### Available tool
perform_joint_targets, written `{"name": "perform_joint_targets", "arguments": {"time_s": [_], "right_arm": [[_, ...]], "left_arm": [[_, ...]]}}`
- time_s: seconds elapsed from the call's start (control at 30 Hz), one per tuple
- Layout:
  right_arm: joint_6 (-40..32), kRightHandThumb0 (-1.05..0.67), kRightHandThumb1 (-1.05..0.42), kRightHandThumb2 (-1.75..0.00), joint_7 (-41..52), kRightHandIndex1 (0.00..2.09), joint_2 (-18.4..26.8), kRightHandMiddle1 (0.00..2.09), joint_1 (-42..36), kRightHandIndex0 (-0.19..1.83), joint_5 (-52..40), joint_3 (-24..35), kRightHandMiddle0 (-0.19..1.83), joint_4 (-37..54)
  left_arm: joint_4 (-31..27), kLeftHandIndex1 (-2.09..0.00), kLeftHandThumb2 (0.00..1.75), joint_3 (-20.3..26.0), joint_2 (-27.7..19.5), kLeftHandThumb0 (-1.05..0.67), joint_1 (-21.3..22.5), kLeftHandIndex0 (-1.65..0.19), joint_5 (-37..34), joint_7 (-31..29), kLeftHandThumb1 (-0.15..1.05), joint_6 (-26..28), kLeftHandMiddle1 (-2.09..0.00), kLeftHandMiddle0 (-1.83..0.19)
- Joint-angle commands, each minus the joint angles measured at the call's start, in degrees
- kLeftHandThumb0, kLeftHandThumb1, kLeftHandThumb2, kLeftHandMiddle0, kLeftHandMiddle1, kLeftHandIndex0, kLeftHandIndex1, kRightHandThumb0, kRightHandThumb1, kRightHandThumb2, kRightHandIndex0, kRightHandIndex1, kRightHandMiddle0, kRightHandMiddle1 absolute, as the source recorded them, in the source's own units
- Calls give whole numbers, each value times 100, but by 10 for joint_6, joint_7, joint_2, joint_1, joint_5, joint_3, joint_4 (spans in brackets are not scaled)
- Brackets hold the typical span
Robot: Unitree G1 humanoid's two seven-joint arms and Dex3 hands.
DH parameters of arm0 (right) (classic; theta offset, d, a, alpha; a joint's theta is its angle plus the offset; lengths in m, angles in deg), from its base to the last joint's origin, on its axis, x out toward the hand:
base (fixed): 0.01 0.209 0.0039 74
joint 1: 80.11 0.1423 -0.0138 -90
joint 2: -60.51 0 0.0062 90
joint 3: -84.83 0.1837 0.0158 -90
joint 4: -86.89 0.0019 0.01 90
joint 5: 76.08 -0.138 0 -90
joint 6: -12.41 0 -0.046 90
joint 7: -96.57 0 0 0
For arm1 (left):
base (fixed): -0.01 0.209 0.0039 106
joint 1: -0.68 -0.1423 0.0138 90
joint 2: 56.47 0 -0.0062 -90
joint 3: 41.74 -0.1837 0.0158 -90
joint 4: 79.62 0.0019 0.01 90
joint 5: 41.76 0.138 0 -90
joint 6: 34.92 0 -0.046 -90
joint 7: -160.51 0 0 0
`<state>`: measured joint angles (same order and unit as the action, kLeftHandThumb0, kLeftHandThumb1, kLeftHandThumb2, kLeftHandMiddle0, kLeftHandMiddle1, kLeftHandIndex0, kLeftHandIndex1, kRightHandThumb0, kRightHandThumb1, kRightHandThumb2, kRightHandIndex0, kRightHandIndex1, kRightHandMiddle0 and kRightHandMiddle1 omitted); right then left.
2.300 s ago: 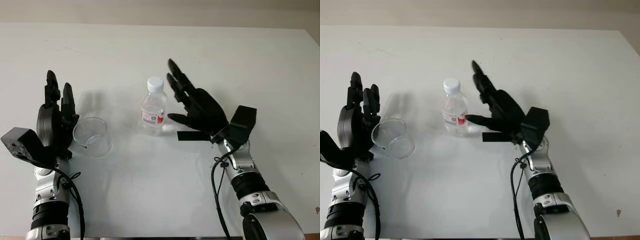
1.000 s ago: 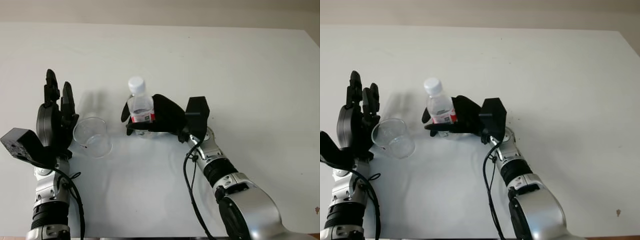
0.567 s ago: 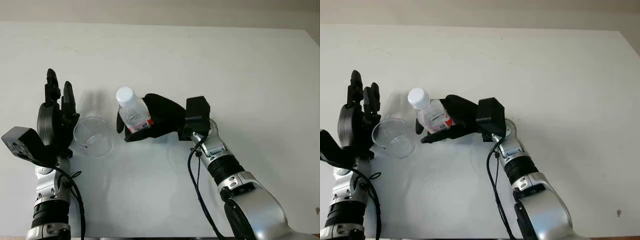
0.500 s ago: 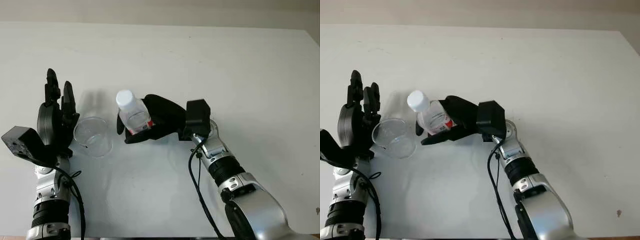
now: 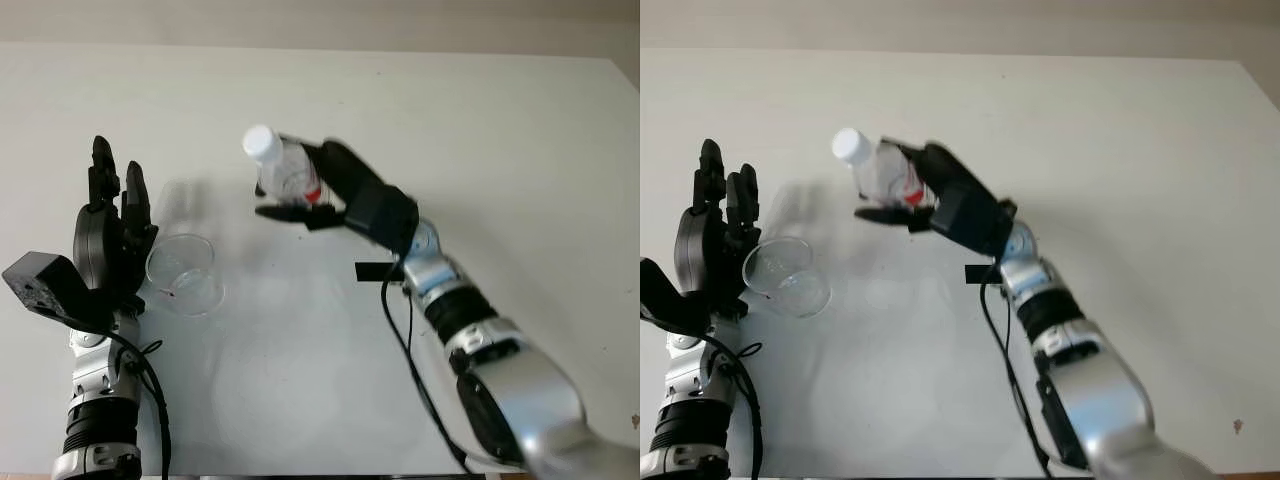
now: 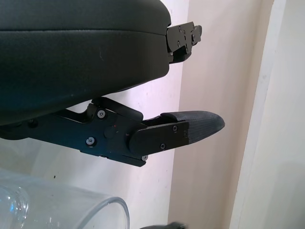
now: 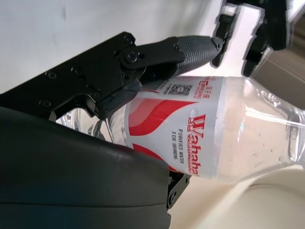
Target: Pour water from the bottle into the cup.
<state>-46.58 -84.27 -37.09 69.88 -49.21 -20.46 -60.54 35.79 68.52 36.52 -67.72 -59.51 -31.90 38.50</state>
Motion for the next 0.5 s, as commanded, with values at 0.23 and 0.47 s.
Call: {"name": "perform_joint_targets", "arguments": {"time_s": [0.23,0.47], "right_arm": [[5,-41,-105,-27,-225,209,-4,209,102,125,178,-130,90,-76],[1,-43,-105,-29,-305,209,-14,209,141,121,241,-197,86,-114]], "left_arm": [[1,-5,57,-5,10,-61,-12,18,2,6,105,3,-5,7],[-1,-5,54,-4,11,-62,-12,19,-1,5,105,-2,-5,8]]}}
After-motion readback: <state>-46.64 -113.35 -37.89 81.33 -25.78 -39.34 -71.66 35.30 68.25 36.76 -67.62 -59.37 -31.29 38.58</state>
